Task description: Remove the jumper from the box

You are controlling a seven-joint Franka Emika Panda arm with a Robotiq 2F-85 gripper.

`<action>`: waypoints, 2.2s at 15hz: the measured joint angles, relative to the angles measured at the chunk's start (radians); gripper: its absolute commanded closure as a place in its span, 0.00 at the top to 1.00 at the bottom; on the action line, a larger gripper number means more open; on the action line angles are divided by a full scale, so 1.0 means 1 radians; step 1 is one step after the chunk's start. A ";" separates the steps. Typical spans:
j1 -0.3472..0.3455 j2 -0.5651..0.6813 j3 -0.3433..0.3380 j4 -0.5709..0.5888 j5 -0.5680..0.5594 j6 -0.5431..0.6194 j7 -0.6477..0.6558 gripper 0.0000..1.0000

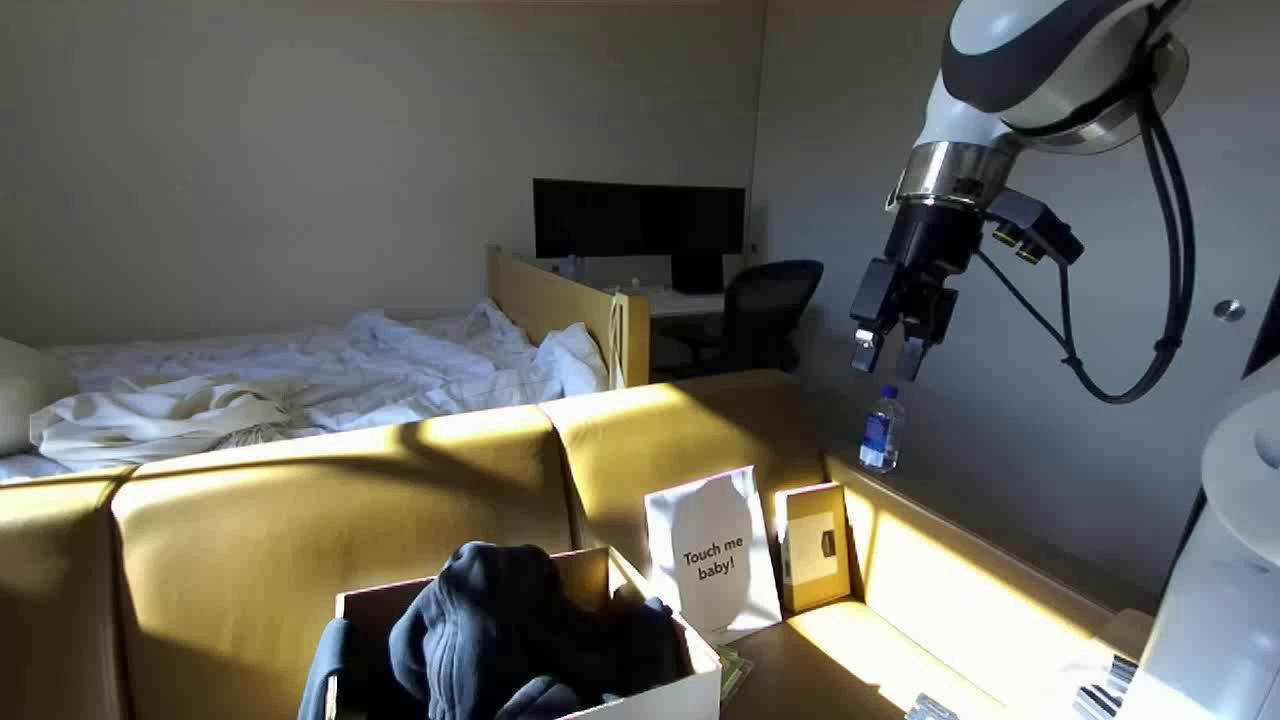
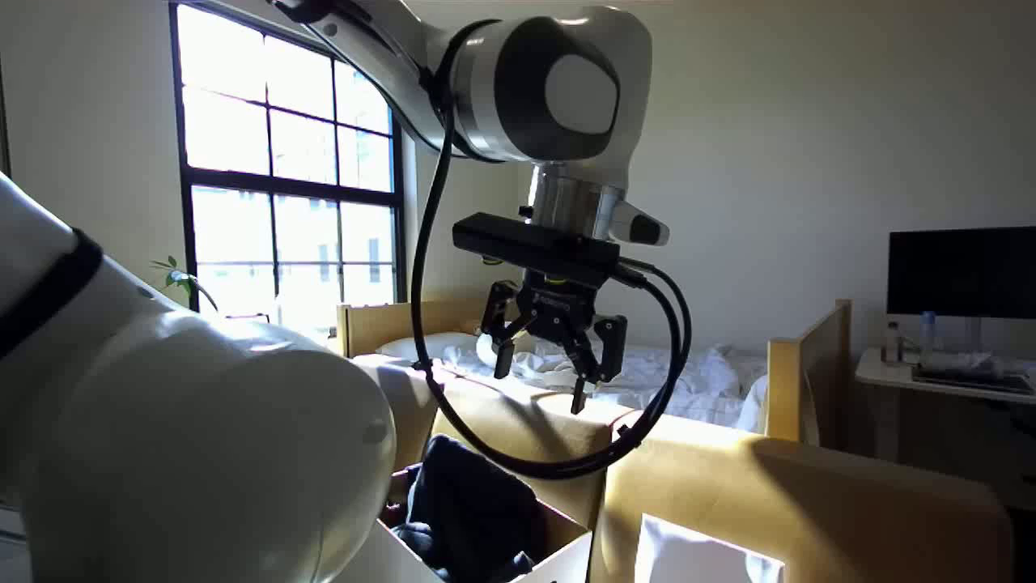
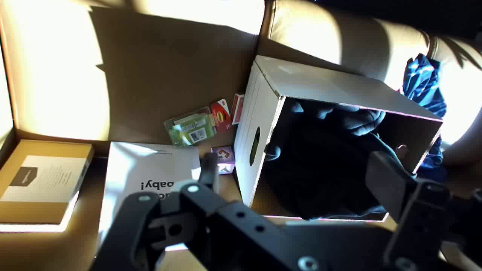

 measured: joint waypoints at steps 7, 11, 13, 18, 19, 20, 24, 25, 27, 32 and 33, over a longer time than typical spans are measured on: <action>0.000 0.007 -0.001 -0.022 0.000 -0.005 0.000 1.00; 0.000 0.007 -0.001 -0.022 0.000 -0.005 0.000 1.00; 0.000 0.007 -0.001 -0.022 0.000 -0.005 0.000 1.00; 0.000 0.007 -0.001 -0.022 0.000 -0.005 0.000 1.00; 0.000 0.007 -0.001 -0.022 0.000 -0.005 0.000 1.00; 0.000 0.007 -0.001 -0.022 0.000 -0.005 0.000 1.00; 0.000 0.007 -0.001 -0.022 0.000 -0.005 0.000 1.00; 0.000 0.007 0.000 -0.020 0.000 -0.005 0.000 1.00; 0.000 0.013 0.012 -0.013 0.000 0.005 0.000 1.00; 0.068 0.151 0.077 0.005 0.023 0.138 0.000 1.00; 0.096 0.197 0.091 0.013 0.038 0.184 0.000 1.00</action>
